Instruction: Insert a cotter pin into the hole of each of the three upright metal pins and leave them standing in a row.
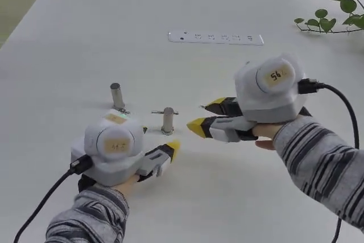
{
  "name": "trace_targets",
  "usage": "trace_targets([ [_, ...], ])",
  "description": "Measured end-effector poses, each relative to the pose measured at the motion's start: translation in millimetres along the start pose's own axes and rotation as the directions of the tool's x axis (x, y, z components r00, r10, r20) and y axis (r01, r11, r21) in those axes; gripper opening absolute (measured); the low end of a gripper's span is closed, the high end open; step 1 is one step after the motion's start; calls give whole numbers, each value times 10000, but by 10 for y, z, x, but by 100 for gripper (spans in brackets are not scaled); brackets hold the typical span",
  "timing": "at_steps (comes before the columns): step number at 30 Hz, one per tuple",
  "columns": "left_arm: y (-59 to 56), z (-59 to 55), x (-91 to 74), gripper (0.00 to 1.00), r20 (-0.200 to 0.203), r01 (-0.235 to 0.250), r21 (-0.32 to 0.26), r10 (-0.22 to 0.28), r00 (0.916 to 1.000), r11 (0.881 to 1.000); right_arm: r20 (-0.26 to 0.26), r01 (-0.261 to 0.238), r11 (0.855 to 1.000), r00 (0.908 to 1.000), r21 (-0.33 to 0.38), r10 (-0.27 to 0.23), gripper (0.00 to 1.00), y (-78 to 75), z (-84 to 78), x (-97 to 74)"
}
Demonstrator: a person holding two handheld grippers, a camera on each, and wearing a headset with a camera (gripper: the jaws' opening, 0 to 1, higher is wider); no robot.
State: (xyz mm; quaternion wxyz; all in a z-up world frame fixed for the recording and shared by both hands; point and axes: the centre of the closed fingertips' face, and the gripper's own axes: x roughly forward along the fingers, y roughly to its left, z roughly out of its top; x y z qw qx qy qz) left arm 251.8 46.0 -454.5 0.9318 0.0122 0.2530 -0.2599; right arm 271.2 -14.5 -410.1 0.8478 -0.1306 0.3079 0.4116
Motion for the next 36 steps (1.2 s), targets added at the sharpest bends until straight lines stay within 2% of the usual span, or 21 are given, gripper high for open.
trace_targets([
  [6,44,25,-179,62,12,-14,66,14,10000,10000,197,-224,9997,9995,-140,227,32,61,229,94],
  [7,58,30,-209,65,32,-33,-109,34,10000,9999,227,-263,9996,9994,-118,266,32,75,262,114],
  [9,93,43,-272,70,175,-100,-283,105,9998,9996,331,-368,9993,9988,-95,371,32,102,340,191],
  [12,132,49,-356,75,203,-217,18,217,9996,9998,424,-514,9986,9978,-97,518,32,160,455,306],
  [16,166,93,-443,82,332,-238,-231,246,9991,9994,493,-714,9974,9962,-47,715,31,261,556,418],
  [20,230,77,-501,85,199,-400,315,394,9990,9987,594,-854,9963,9946,-29,854,30,337,662,553],
  [22,259,66,-530,87,187,-445,342,439,9989,9984,666,-871,9962,9940,-59,873,30,352,705,614],
  [25,302,93,-607,91,559,-442,80,437,9975,9990,746,-868,9962,9934,-101,873,30,371,769,742],
  [28,326,93,-653,94,609,-453,-11,453,9971,9990,854,-920,9957,9920,-121,927,30,392,819,871],
  [30,339,87,-662,95,560,-484,103,478,9973,9988,977,-960,9953,9905,-116,967,29,407,860,964],
  [31,346,85,-667,96,518,-490,220,478,9975,9986,1022,-979,9951,9899,-103,984,29,335,880,1075],
  [32,347,89,-669,97,511,-483,287,467,9976,9984,1058,-993,9950,9894,-68,994,29,328,894,1123],
  [36,358,92,-679,99,513,-502,575,473,9976,9971,1153,-1072,9942,9876,-46,1070,29,343,952,1309],
])
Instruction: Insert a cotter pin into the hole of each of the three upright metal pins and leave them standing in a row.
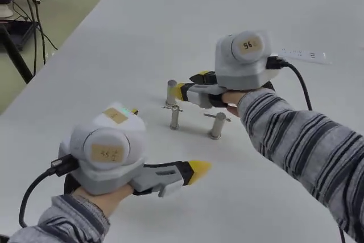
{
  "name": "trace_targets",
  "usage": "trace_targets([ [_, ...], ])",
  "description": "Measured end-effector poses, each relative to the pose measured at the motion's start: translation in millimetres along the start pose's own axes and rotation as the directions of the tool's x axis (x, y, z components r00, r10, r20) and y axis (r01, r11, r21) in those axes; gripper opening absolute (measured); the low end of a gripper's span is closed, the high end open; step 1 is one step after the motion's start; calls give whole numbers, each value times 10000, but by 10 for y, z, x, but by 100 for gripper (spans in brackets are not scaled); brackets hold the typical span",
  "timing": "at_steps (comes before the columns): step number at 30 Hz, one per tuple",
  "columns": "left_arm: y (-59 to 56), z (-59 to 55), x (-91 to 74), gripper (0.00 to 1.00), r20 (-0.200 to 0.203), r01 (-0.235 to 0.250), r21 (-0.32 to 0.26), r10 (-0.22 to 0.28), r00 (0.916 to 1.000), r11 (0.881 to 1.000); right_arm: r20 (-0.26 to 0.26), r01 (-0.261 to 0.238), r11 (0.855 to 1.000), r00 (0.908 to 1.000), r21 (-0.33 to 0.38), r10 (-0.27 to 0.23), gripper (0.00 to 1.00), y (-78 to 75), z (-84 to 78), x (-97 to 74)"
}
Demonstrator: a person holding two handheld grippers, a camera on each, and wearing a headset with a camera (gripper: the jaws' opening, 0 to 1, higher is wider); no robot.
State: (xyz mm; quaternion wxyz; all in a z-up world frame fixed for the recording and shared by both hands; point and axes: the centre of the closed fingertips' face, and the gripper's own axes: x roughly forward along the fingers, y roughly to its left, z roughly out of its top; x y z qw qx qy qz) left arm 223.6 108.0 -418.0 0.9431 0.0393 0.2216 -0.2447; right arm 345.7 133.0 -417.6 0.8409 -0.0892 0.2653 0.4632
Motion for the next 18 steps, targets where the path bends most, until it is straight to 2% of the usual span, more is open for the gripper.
trace_targets([
  [3,16,-48,28,99,-174,32,-138,-34,9998,9999,54,13,9997,10000,250,-14,28,-43,-16,94],
  [8,53,-33,34,99,-90,-43,-297,40,10000,9995,-162,-8,9991,9999,430,15,25,-96,-98,289],
  [11,72,-36,47,99,-72,-25,-598,21,10000,9982,-163,-48,9984,9999,572,57,22,-79,-127,335],
  [15,28,-37,60,97,69,226,-1236,-219,9997,9921,-127,-20,9979,9999,647,28,16,-55,-139,355],
  [18,0,-59,63,96,-32,269,-1149,-274,9996,9930,-155,-64,9979,9999,652,74,11,-42,-154,369],
])
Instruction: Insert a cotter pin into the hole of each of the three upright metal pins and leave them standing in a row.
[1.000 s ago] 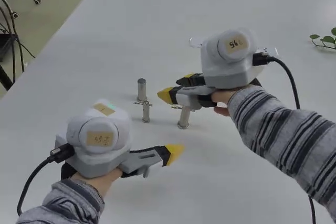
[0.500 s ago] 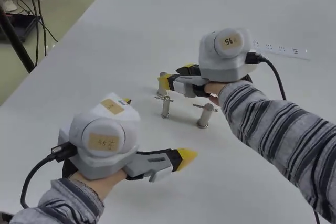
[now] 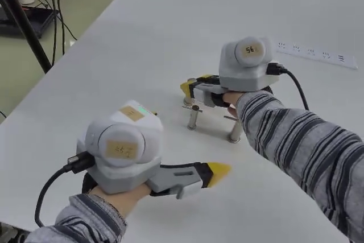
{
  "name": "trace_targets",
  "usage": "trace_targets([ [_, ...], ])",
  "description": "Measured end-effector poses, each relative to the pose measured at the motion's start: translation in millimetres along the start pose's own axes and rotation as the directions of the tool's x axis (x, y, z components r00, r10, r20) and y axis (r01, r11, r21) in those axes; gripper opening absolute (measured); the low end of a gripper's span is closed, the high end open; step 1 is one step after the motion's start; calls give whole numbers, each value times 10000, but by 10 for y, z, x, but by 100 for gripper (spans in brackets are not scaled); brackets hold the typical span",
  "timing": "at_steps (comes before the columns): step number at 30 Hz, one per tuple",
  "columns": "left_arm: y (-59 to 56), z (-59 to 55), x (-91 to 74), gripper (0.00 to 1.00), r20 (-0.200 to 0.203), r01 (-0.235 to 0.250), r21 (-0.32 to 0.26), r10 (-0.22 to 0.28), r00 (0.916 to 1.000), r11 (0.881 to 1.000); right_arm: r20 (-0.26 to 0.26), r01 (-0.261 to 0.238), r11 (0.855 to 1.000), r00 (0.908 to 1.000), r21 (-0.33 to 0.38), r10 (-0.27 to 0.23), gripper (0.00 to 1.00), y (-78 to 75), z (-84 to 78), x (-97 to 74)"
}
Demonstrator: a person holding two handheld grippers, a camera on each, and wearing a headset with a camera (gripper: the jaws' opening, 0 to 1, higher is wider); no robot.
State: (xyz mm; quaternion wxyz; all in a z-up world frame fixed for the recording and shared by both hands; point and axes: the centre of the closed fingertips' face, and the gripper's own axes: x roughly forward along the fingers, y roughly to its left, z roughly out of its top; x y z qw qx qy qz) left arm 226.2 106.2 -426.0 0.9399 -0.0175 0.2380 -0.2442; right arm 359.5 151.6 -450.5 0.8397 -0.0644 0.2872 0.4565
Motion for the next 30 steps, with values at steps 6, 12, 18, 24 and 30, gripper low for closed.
trace_targets([
  [6,-32,18,10,94,81,94,66,-94,9999,9999,-57,-60,9999,10000,-80,60,10,19,-8,-19],
  [12,-26,-1,13,96,-49,79,134,-78,10000,9999,-162,122,9999,9998,34,-121,8,-97,1,-84],
  [18,-17,2,16,97,-40,75,101,-74,10000,9999,-375,464,9988,9982,-163,-470,8,-254,3,-262],
  [24,-36,-13,30,98,-168,47,364,-41,9998,9993,-598,814,9961,9947,-352,-834,8,-420,-51,-545],
  [30,-56,-12,39,98,-187,99,533,-89,9998,9985,-746,1278,9914,9888,-266,-1295,8,-592,-159,-815],
])
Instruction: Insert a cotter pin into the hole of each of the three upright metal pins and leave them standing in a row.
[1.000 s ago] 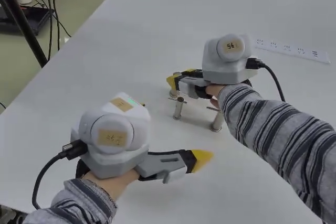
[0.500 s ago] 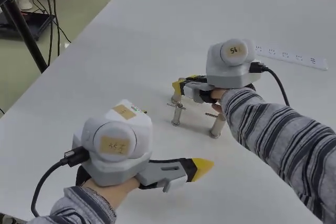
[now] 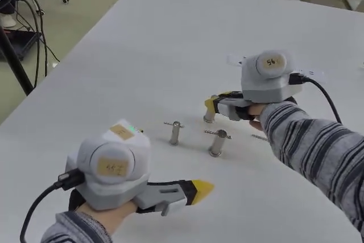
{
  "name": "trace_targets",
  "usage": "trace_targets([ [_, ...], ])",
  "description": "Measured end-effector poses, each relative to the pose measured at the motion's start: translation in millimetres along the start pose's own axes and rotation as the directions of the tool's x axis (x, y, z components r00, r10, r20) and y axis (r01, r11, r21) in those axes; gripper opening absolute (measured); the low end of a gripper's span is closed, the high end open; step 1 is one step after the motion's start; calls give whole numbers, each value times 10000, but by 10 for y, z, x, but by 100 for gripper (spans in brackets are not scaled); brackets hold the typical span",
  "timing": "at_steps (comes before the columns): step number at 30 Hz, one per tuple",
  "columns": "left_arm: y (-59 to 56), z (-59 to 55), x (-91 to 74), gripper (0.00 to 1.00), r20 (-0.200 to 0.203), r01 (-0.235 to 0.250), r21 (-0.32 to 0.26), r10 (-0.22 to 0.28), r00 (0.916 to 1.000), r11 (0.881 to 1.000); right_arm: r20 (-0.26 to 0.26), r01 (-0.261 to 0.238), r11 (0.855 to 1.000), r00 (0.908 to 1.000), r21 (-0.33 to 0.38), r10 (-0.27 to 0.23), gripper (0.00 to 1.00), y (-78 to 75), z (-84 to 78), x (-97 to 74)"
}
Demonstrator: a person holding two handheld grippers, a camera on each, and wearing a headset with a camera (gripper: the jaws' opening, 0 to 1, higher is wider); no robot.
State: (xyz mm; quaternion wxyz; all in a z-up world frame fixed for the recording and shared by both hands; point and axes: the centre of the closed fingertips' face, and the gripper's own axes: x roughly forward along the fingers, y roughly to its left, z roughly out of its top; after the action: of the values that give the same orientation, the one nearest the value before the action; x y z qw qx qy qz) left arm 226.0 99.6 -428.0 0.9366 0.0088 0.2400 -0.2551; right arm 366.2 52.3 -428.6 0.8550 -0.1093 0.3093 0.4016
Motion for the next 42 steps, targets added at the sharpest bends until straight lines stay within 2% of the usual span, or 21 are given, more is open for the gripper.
trace_targets([
  [4,-17,14,5,99,35,20,198,-21,10000,9998,-113,261,9996,9996,55,-261,8,-101,-116,-156],
  [6,-15,8,11,98,4,56,252,-56,10000,9997,-176,430,9988,9989,230,-426,8,-209,-220,-242],
  [12,18,37,-2,98,136,-6,239,3,9999,9997,-482,878,9952,9952,439,-857,8,-328,-483,-499],
  [16,13,22,-1,98,81,-1,226,-1,10000,9997,-602,992,9929,9936,660,-953,8,-359,-633,-663],
  [21,12,12,-2,98,62,-9,286,7,10000,9996,-677,959,9924,9936,775,-907,8,-323,-768,-819],
  [30,42,-15,-30,98,-40,-143,456,145,9999,9989,-779,521,9970,9958,565,-476,8,-107,-945,-989],
  [36,2,-8,-13,98,69,-8,551,4,10000,9985,-675,169,9996,9976,247,-152,8,-6,-1000,-1018],
  [42,-41,-25,-3,98,1,101,681,-101,9999,9976,-512,-200,9998,9985,41,202,8,122,-1063,-1024],
])
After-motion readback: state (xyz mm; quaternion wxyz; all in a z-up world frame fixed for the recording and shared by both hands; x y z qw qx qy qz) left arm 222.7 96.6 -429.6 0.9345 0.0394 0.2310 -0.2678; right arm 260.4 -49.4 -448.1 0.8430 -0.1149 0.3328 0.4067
